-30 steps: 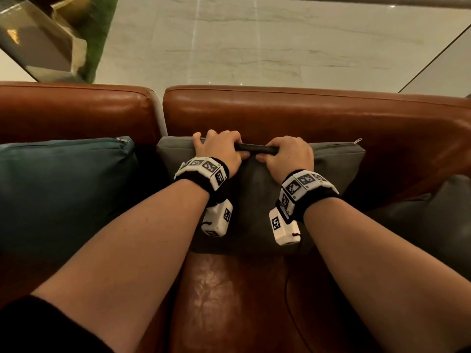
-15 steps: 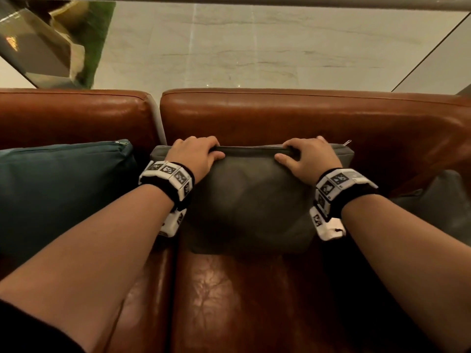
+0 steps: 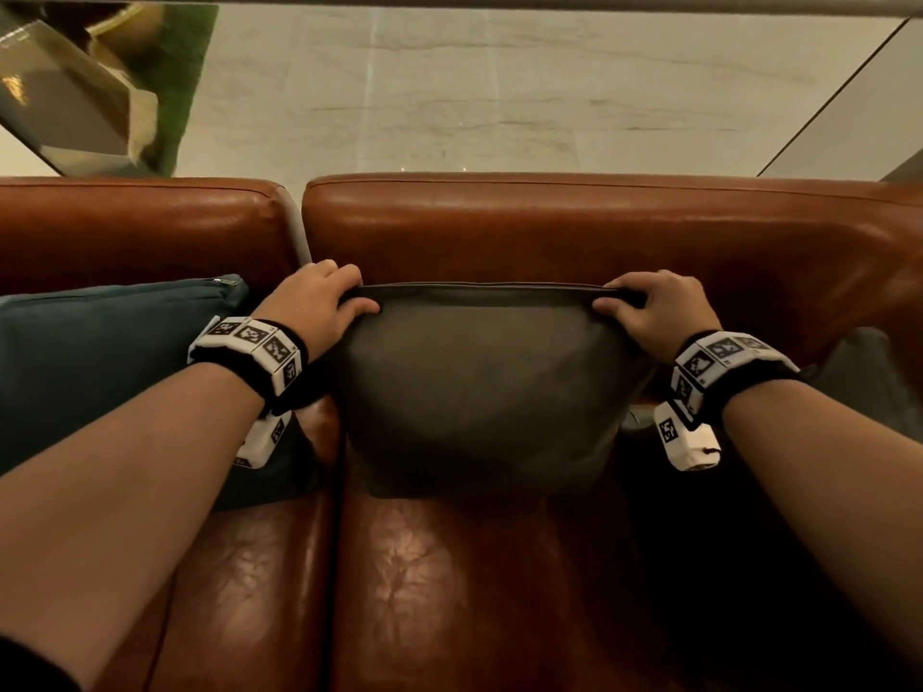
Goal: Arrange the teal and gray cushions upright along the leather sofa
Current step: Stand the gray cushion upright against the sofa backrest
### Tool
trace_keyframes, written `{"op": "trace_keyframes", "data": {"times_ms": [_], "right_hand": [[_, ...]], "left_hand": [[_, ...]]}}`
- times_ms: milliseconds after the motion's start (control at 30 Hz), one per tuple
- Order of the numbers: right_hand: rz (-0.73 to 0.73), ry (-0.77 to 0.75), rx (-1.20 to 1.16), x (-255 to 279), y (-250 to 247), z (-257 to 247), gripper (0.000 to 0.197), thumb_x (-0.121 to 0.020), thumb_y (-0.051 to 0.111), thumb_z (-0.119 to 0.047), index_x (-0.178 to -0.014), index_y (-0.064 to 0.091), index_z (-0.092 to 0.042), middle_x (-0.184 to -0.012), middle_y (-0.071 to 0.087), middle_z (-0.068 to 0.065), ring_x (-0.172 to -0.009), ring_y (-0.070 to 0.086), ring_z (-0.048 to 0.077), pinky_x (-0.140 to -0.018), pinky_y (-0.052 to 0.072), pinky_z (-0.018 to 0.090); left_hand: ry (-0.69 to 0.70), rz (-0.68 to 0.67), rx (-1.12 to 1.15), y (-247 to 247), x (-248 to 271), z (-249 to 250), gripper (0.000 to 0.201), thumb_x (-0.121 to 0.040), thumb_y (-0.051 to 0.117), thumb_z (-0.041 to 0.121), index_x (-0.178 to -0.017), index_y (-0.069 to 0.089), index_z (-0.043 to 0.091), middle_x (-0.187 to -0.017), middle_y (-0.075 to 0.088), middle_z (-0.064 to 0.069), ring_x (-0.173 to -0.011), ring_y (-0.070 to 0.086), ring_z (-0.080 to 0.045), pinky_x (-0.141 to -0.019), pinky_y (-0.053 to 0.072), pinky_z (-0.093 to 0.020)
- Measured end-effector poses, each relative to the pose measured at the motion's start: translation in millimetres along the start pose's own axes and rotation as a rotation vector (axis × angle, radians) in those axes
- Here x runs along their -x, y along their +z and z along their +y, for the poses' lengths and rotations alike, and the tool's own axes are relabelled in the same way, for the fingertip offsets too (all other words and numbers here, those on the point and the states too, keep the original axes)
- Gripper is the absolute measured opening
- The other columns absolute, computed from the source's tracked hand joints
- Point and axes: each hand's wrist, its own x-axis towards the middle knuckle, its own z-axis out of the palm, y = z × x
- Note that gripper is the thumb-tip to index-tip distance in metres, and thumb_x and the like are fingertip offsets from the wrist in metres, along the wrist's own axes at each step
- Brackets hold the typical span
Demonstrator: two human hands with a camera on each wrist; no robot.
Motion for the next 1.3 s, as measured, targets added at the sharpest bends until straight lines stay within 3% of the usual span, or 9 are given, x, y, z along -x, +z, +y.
{"op": "trace_keyframes", "data": {"times_ms": [100,233,400,467,667,833,1033,1167,1300], "right_hand": [[0.023,0.096,-0.103,12,-4,15,0.032,-0.099,0.049,-0.041,-0.125,0.064,-0.027,-0.124,0.063,0.002,-0.120,0.054,0.021,-0.103,0.040,0.036],[0.218,0.526,-0.815,38,22,38,0.046,-0.100,0.035,-0.046,-0.142,0.045,-0.032,-0.139,0.053,-0.006,-0.127,0.049,0.014,-0.109,0.037,0.036],[0.115,0.659,-1.100,58,61,63,0.057,-0.072,0.075,-0.059,-0.120,0.067,-0.029,-0.120,0.070,0.005,-0.115,0.064,0.028,-0.093,0.053,0.046],[0.156,0.656,-1.166,56,64,53,0.073,-0.058,0.081,-0.062,-0.121,0.066,-0.027,-0.118,0.071,0.006,-0.111,0.066,0.027,-0.092,0.054,0.046],[0.285,0.634,-0.901,47,67,45,0.018,-0.089,0.070,-0.023,-0.106,0.071,-0.028,-0.107,0.072,0.003,-0.102,0.067,0.021,-0.090,0.055,0.039],[0.444,0.624,-0.776,44,51,59,0.024,-0.087,0.072,-0.026,-0.109,0.075,-0.015,-0.098,0.071,0.003,-0.082,0.064,0.005,-0.065,0.049,0.004],[0.448,0.653,-0.859,52,59,55,0.010,-0.090,0.067,-0.033,-0.097,0.074,-0.031,-0.105,0.073,0.000,-0.102,0.068,0.016,-0.091,0.056,0.039],[0.291,0.706,-1.204,68,81,57,0.024,-0.102,0.047,-0.026,-0.119,0.064,-0.030,-0.093,0.076,-0.011,-0.086,0.072,0.006,-0.065,0.055,0.022],[0.245,0.755,-1.165,72,100,52,0.015,-0.095,0.062,-0.032,-0.109,0.068,-0.032,-0.100,0.075,0.000,-0.086,0.071,0.016,-0.069,0.055,0.029]], "left_hand": [[-0.072,0.161,0.190,4,17,-3,0.031,-0.096,0.050,0.032,-0.120,0.058,0.013,-0.121,0.054,-0.011,-0.119,0.048,-0.029,-0.106,0.036,-0.038],[-0.438,0.253,0.551,18,44,13,0.052,-0.101,0.038,0.026,-0.151,0.025,0.015,-0.157,0.028,-0.009,-0.144,0.028,-0.024,-0.115,0.018,-0.029],[-0.700,0.363,1.194,47,53,-5,0.050,-0.085,0.051,0.035,-0.134,0.056,0.027,-0.126,0.065,-0.003,-0.120,0.059,-0.021,-0.104,0.045,-0.036],[-0.733,0.386,1.250,53,50,-10,0.034,-0.092,0.048,0.025,-0.121,0.065,0.024,-0.111,0.071,-0.002,-0.106,0.067,-0.018,-0.084,0.055,-0.029],[-0.761,0.343,1.033,74,44,-26,0.021,-0.080,0.051,0.047,-0.090,0.067,0.039,-0.103,0.070,-0.003,-0.101,0.064,-0.028,-0.098,0.048,-0.052],[-0.786,0.420,0.998,63,33,-31,0.021,-0.087,0.054,0.040,-0.067,0.061,0.038,-0.073,0.058,0.000,-0.072,0.052,-0.022,-0.073,0.044,-0.041],[-0.717,0.476,0.909,60,36,-19,0.016,-0.096,0.050,0.030,-0.102,0.063,0.023,-0.103,0.066,-0.004,-0.101,0.061,-0.027,-0.095,0.048,-0.042],[-0.768,0.370,1.122,90,59,-8,0.036,-0.100,0.040,0.038,-0.128,0.056,0.021,-0.124,0.061,-0.004,-0.118,0.056,-0.028,-0.104,0.043,-0.042],[-0.794,0.387,1.197,107,60,-8,0.013,-0.097,0.049,0.029,-0.096,0.062,0.030,-0.097,0.066,-0.001,-0.100,0.062,-0.024,-0.097,0.049,-0.049]]}}
